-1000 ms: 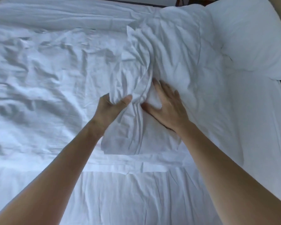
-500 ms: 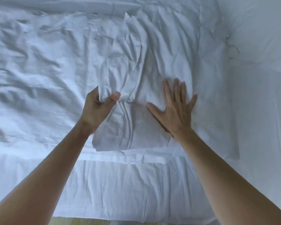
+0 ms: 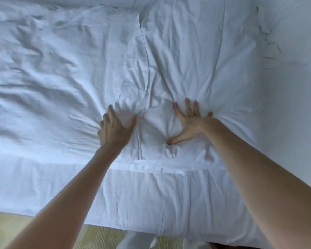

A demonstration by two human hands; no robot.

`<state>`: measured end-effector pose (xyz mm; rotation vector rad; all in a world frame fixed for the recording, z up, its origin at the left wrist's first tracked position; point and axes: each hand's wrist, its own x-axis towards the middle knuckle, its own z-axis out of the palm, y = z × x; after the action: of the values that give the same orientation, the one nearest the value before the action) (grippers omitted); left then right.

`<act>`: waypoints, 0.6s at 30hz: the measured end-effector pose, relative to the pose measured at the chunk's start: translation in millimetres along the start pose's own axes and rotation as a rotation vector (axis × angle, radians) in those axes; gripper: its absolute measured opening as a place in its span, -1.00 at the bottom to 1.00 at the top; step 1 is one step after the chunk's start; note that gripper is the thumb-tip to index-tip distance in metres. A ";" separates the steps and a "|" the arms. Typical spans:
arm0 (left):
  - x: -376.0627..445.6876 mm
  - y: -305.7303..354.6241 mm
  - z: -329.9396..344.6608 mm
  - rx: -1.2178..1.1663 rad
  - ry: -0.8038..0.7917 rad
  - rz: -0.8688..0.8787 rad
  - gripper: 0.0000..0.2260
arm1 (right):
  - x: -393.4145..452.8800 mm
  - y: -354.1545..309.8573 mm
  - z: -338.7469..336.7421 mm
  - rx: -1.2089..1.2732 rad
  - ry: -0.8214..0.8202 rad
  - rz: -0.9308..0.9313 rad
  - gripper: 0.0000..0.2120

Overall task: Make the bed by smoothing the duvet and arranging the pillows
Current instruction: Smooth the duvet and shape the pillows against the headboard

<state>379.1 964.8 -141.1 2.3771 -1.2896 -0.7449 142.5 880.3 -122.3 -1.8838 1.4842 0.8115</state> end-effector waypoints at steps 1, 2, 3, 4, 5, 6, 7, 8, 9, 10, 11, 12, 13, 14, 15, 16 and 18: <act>-12.4 -1.6 5.3 0.075 -0.061 0.035 -0.04 | -1.3 -1.2 -0.2 -0.036 -0.037 0.002 0.48; -20.2 -5.9 12.2 0.124 -0.155 0.062 0.03 | -2.6 -3.3 1.1 -0.074 -0.066 0.006 0.52; -23.5 -11.4 18.1 0.145 -0.237 0.083 0.06 | -3.8 -5.8 3.4 -0.105 -0.081 0.011 0.55; -21.6 -20.2 23.1 0.145 -0.275 0.114 0.03 | -4.0 -7.9 6.5 -0.119 -0.080 0.013 0.56; -18.4 -27.5 24.5 0.125 -0.270 0.158 -0.03 | -3.6 -9.3 9.9 -0.116 -0.066 0.009 0.57; -15.9 -33.1 22.8 0.077 -0.252 0.195 -0.10 | -2.6 -9.6 14.4 -0.098 -0.040 0.000 0.57; -13.9 -36.4 19.0 0.011 -0.240 0.212 -0.16 | -1.1 -9.1 19.5 -0.073 -0.003 -0.012 0.57; -12.6 -37.5 13.6 -0.045 -0.236 0.227 -0.20 | 0.6 -7.5 25.2 -0.050 0.043 -0.023 0.56; -11.1 -39.9 8.7 -0.069 -0.257 0.230 -0.23 | 1.4 -4.9 31.5 -0.035 0.096 -0.033 0.54; -10.0 -41.9 3.6 -0.065 -0.283 0.242 -0.24 | 1.7 -1.4 38.4 -0.030 0.154 -0.045 0.52; -7.6 -45.5 -0.5 -0.039 -0.298 0.249 -0.24 | 1.6 2.8 46.1 -0.036 0.214 -0.062 0.49; -6.4 -47.2 -4.9 0.015 -0.280 0.261 -0.24 | 0.9 7.2 54.0 -0.047 0.270 -0.079 0.45; -7.6 -45.2 -9.8 0.094 -0.214 0.275 -0.27 | 0.0 11.3 61.3 -0.058 0.314 -0.092 0.41; -10.0 -40.4 -12.6 0.168 -0.108 0.304 -0.33 | -1.0 14.7 67.2 -0.064 0.350 -0.101 0.38; -13.2 -32.1 -13.4 0.202 0.003 0.352 -0.39 | -1.7 17.4 71.7 -0.065 0.381 -0.107 0.36; -15.3 -22.5 -11.3 0.182 0.067 0.392 -0.44 | -1.6 18.8 75.0 -0.063 0.407 -0.111 0.35; -16.7 -3.0 -3.8 0.084 0.032 0.366 -0.45 | -1.2 17.9 78.3 -0.059 0.444 -0.114 0.34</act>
<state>375.8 980.7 -134.9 2.1130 -1.7063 -0.5480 117.0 937.7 -172.5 -2.2748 1.5986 0.4007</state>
